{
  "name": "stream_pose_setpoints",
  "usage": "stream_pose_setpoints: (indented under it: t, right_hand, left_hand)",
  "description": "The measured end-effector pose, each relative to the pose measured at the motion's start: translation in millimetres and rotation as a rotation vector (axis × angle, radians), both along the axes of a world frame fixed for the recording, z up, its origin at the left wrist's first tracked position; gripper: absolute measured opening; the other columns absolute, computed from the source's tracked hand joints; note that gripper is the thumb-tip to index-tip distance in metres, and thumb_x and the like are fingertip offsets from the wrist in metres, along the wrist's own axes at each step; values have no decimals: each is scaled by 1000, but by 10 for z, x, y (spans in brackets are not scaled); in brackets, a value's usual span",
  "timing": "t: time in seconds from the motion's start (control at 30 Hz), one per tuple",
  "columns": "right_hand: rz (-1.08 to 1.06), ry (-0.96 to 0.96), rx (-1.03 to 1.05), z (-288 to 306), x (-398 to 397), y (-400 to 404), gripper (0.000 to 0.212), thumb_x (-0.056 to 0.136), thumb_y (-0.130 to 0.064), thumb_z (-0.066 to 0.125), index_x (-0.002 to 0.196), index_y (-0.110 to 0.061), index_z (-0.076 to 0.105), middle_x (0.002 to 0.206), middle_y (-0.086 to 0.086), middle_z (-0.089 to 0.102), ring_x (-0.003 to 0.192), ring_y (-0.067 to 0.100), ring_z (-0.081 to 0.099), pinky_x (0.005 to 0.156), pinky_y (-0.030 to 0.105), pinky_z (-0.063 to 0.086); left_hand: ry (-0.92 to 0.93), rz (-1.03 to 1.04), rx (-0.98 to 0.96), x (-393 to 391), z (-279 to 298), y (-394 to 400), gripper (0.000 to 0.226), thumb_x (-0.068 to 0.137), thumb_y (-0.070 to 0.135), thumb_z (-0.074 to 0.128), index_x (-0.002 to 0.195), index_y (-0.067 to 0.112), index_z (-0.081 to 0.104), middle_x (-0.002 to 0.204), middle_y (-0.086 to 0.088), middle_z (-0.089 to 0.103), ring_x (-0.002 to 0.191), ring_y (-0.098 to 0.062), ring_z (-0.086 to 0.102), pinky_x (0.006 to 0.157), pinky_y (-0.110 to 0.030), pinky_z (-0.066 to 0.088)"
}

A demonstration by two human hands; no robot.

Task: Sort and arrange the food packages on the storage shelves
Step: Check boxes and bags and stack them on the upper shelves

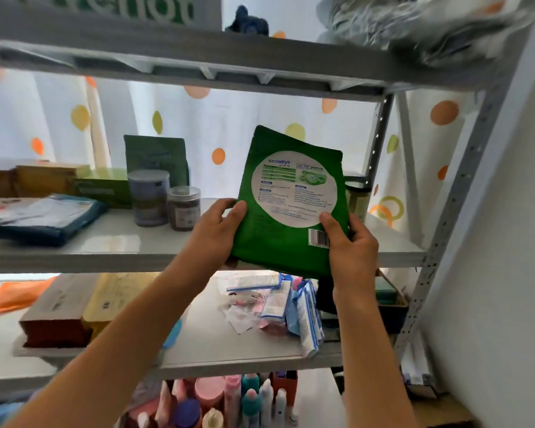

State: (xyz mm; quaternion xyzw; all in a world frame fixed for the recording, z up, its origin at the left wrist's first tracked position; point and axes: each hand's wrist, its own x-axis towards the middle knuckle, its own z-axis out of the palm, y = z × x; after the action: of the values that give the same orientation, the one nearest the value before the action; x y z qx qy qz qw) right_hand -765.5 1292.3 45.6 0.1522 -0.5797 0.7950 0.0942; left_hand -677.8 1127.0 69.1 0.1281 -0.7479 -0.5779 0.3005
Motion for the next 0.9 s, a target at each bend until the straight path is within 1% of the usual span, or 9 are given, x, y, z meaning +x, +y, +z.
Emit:
stream_pose_setpoints:
  t: [0.13,0.27,0.37,0.47,0.53,0.6,0.7,0.8,0.9]
  right_hand:
    - [3,36,100,302,-265,-228,13,99,-22,61,99,-33,68,99,-5,73,86,6,70,61,15,53]
    - [4,75,209,576,-558,-487,13,101,-23,57,111,-25,65,98,-6,69,85,4,64,51,7,45]
    - [44,120,331,772,-836,-749,9,100,-22,57,99,-28,63,95,-7,68,83,6,65,61,18,52]
    - [29,170,403,949,-1152,-1056,7,98,-19,59,101,-22,65,95,-1,69,82,10,66,65,25,52]
    - [30,192,445,1057,-1347,-1298,17,98,-18,61,113,-15,67,102,4,70,82,12,66,65,24,53]
    - [56,184,478,1143,-1531,-1506,29,97,-17,64,125,-10,64,111,7,70,89,17,68,69,26,56]
    - [70,216,525,1250,-1846,-1854,44,93,-14,68,136,-11,56,122,7,66,102,23,68,75,30,59]
    - [86,291,601,1304,-2115,-2109,62,88,-4,72,143,-12,47,117,3,60,104,25,66,82,38,60]
    - [128,323,662,1296,-2409,-2292,67,86,5,71,144,-11,42,106,8,63,96,27,68,71,34,59]
  left_hand:
    - [-71,-15,-96,-227,305,-280,31,105,38,42,124,17,54,86,-5,61,62,-18,58,45,-30,50]
    - [-114,31,-248,-537,514,-616,30,105,39,41,120,15,51,85,-4,58,59,-17,54,45,-27,45]
    - [-140,119,-435,-856,647,-963,26,103,42,44,116,19,47,87,-1,62,70,-14,62,53,-27,49]
    - [-140,136,-462,-1157,765,-1299,25,103,40,47,114,18,46,90,1,61,76,-14,63,52,-26,46]
    - [-130,145,-432,-1319,836,-1520,24,103,38,48,112,16,47,91,-1,60,78,-17,63,54,-30,50]
    - [-132,157,-408,-1469,900,-1727,24,103,35,49,112,13,48,94,-5,61,83,-23,65,62,-36,58]
    - [-112,176,-388,-1742,1028,-2056,22,101,32,53,111,12,50,97,-7,63,87,-25,66,72,-42,60]
    - [-79,230,-395,-2001,1100,-2286,18,97,22,59,107,14,47,91,-3,58,80,-18,61,64,-33,54]
    - [-64,250,-370,-2253,1105,-2477,25,94,12,62,108,16,41,91,-5,59,81,-23,64,65,-37,58]
